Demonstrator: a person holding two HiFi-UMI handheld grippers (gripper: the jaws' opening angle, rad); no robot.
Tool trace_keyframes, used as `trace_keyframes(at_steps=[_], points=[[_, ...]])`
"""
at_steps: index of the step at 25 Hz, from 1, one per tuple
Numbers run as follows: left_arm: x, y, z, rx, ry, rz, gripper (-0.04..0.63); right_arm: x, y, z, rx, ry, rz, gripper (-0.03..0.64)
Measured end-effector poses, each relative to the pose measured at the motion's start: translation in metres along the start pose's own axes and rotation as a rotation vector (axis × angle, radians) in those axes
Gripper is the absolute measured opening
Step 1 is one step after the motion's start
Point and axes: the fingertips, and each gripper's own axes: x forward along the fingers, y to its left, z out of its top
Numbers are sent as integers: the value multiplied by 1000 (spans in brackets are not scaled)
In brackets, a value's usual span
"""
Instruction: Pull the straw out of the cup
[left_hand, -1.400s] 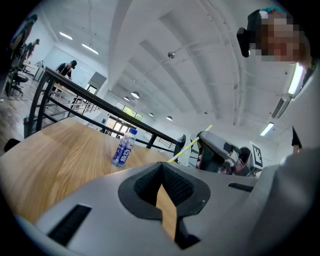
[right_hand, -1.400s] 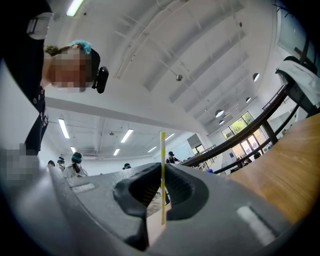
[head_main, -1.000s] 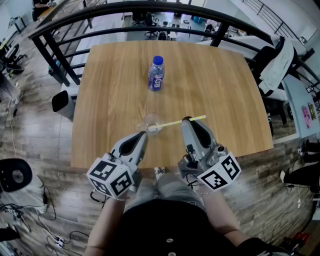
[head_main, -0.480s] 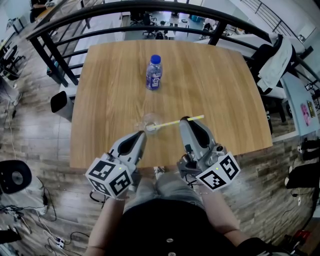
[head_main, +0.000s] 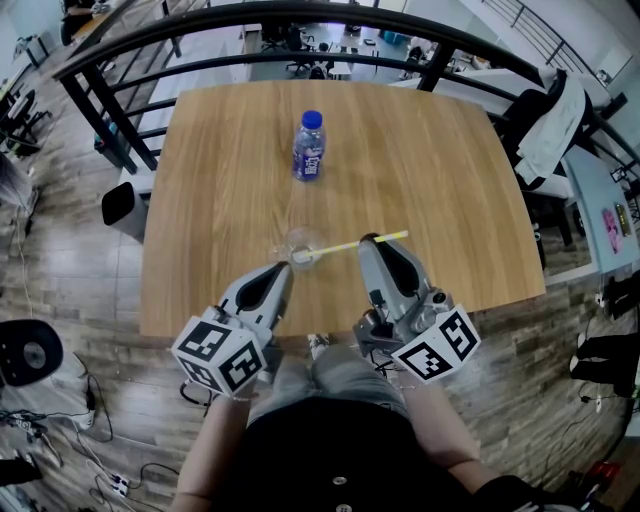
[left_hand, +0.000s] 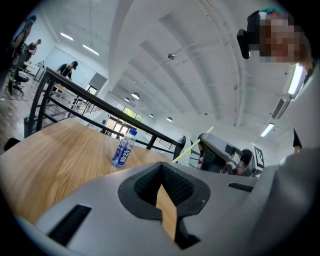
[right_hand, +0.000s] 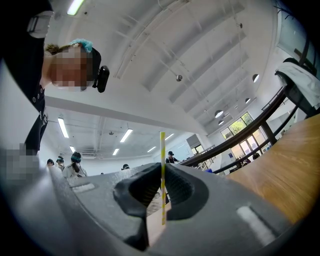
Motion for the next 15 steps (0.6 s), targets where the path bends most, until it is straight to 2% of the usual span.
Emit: trace_keyframes(at_steps=[15], points=[[2, 0, -3, -6, 3, 6, 12, -1, -4, 0, 4, -4, 6, 20]])
